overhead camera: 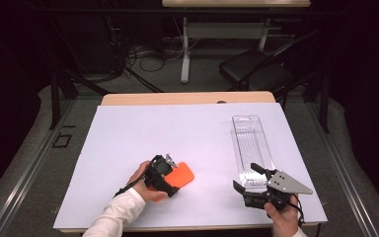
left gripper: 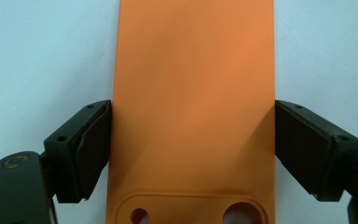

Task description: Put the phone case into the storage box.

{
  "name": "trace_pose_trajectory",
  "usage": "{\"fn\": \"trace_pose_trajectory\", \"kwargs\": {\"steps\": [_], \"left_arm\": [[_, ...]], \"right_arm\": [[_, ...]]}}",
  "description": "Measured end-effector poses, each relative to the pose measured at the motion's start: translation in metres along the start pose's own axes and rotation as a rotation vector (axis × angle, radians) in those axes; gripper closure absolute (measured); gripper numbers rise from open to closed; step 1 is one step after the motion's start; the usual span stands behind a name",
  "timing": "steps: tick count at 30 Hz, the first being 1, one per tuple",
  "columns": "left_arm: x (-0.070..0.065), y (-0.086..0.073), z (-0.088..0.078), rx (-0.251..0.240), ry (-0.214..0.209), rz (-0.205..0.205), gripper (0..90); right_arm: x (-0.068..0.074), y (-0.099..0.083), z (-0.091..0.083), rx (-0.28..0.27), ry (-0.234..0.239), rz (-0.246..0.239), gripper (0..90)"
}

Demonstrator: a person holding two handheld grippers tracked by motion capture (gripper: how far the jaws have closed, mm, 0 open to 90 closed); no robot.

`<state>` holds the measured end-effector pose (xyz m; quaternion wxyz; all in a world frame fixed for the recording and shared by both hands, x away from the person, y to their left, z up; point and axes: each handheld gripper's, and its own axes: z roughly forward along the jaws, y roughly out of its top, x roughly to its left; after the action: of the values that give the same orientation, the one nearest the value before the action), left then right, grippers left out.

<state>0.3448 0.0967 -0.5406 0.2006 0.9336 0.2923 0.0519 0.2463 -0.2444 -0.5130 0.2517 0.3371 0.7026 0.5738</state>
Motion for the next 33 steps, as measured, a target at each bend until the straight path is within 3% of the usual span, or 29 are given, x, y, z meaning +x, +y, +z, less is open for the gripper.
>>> {"fn": "trace_pose_trajectory", "kwargs": {"steps": [10,23,33], "left_arm": [[0.004,-0.001,-0.006,0.01,0.001,-0.008,15.5],[0.012,-0.003,-0.02,-0.007,-0.004,-0.069,15.5],[0.015,-0.002,-0.032,-0.009,0.003,-0.08,15.6]], "right_arm": [[0.0,0.0,0.0,0.003,-0.001,-0.005,15.0],[0.0,0.0,0.0,0.004,-0.001,-0.005,15.0],[0.0,0.0,0.0,0.007,0.001,-0.004,15.0]]}}
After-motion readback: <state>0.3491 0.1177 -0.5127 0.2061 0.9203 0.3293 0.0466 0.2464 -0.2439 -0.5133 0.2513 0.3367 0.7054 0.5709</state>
